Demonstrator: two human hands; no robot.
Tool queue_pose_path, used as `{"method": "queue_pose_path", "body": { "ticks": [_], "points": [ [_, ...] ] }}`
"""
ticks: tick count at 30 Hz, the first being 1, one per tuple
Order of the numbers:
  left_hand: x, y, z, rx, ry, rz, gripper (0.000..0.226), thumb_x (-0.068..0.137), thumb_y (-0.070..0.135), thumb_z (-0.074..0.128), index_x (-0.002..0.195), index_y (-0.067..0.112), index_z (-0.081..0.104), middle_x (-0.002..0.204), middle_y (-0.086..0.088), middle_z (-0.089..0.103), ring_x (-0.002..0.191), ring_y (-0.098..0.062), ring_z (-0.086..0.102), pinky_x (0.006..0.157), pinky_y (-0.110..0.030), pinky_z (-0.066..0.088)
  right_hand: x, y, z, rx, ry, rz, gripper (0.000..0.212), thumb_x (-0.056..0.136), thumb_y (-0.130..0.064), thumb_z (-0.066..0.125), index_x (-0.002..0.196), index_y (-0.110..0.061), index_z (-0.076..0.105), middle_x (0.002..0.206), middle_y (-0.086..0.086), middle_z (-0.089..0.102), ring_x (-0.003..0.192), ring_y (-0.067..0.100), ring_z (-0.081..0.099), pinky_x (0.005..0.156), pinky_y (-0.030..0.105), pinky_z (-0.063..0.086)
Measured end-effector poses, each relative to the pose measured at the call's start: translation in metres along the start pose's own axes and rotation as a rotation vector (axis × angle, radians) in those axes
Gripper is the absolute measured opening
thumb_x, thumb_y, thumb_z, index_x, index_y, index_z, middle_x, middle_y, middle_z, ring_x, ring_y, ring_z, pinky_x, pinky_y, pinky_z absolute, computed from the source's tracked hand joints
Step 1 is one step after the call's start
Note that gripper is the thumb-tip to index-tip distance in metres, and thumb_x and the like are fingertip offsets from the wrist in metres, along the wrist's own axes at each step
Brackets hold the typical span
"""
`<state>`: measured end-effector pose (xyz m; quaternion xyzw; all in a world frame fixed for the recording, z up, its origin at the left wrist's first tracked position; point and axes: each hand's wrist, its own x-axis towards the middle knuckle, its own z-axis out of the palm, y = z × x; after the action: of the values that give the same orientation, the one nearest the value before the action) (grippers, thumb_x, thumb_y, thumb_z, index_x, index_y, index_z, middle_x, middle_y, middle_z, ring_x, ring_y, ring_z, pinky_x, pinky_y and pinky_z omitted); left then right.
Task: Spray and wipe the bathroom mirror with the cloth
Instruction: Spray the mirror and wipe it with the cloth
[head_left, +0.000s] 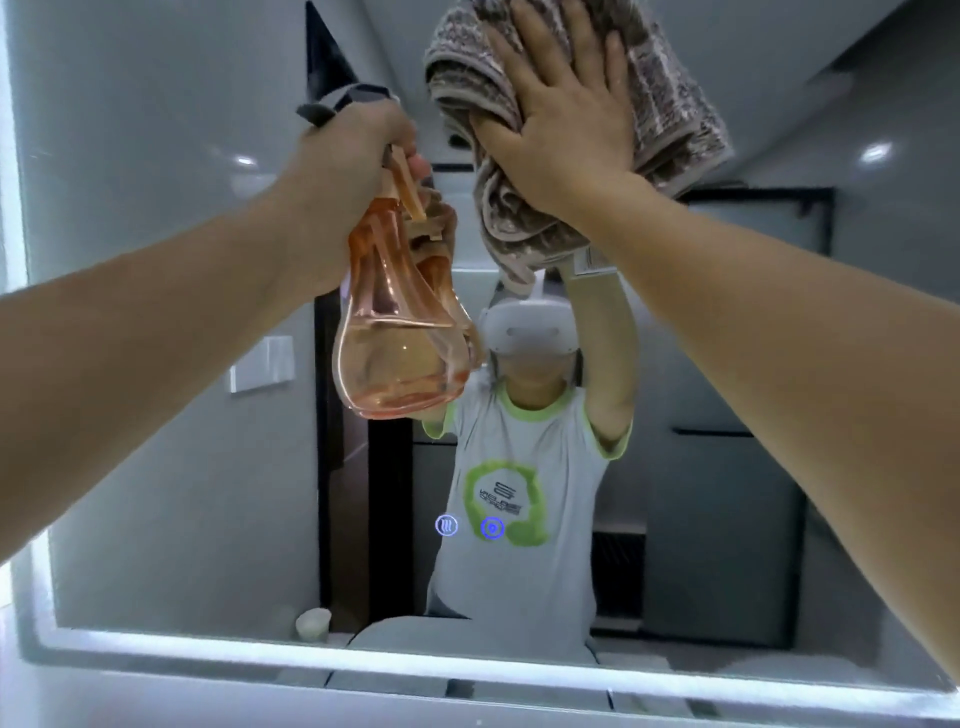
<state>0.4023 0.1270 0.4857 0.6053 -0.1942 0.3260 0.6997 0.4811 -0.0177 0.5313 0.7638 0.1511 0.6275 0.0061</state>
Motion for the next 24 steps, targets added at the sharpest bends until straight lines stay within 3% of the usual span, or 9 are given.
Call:
{"method": "queue_pose_path", "body": {
  "ticks": [3,10,14,21,24],
  "points": [
    [-0.003,-0.01,0.016,-0.037,-0.012,-0.05,0.012,0.082,0.008,0.052,0.071,0.01,0.057,0.053,0.002,0.059,0.05,-0.01,0.057,0.053,-0.02,0.054,-0.01,0.021,-0.005,-0.028,-0.01,0.012,0.064,0.09,-0.054,0.027,0.146,-0.033,0.006,0.158,-0.009,-0.001,0.144,0.021,-0.008,0.116,0.043,-0.005],
    [-0.006,-0.026,0.053,-0.201,-0.092,-0.166,0.007,0.079,0.01,0.051,0.084,0.008,0.056,0.067,-0.005,0.055,0.062,-0.016,0.055,0.065,-0.026,0.055,-0.032,0.061,-0.015,-0.039,-0.043,0.032,0.063,0.091,-0.053,0.025,0.146,-0.032,0.003,0.158,-0.009,-0.004,0.144,0.021,-0.011,0.116,0.044,-0.006],
    [-0.01,-0.028,0.072,-0.207,-0.074,-0.138,0.012,0.082,0.008,0.052,0.093,0.007,0.055,0.066,-0.004,0.053,0.056,-0.013,0.053,0.062,-0.023,0.053,-0.045,0.08,-0.018,-0.063,-0.062,0.055,0.064,0.092,-0.054,0.024,0.147,-0.031,0.0,0.158,-0.009,-0.007,0.144,0.02,-0.013,0.116,0.044,-0.008],
    [-0.017,-0.024,0.083,-0.119,-0.056,-0.101,0.003,0.083,0.01,0.052,0.083,0.009,0.055,0.066,-0.004,0.055,0.057,-0.014,0.053,0.057,-0.021,0.054,-0.047,0.08,-0.016,-0.06,-0.057,0.071,0.064,0.092,-0.055,0.024,0.146,-0.031,0.0,0.158,-0.007,-0.007,0.144,0.021,-0.013,0.115,0.043,-0.008],
    [-0.017,-0.025,0.083,-0.101,-0.069,-0.104,0.008,0.083,0.011,0.052,0.09,0.009,0.055,0.067,-0.003,0.055,0.054,-0.014,0.053,0.056,-0.021,0.052,-0.047,0.08,-0.015,-0.062,-0.057,0.075,0.065,0.092,-0.055,0.024,0.146,-0.031,-0.001,0.158,-0.007,-0.007,0.144,0.022,-0.013,0.115,0.043,-0.009]
  ]
}}
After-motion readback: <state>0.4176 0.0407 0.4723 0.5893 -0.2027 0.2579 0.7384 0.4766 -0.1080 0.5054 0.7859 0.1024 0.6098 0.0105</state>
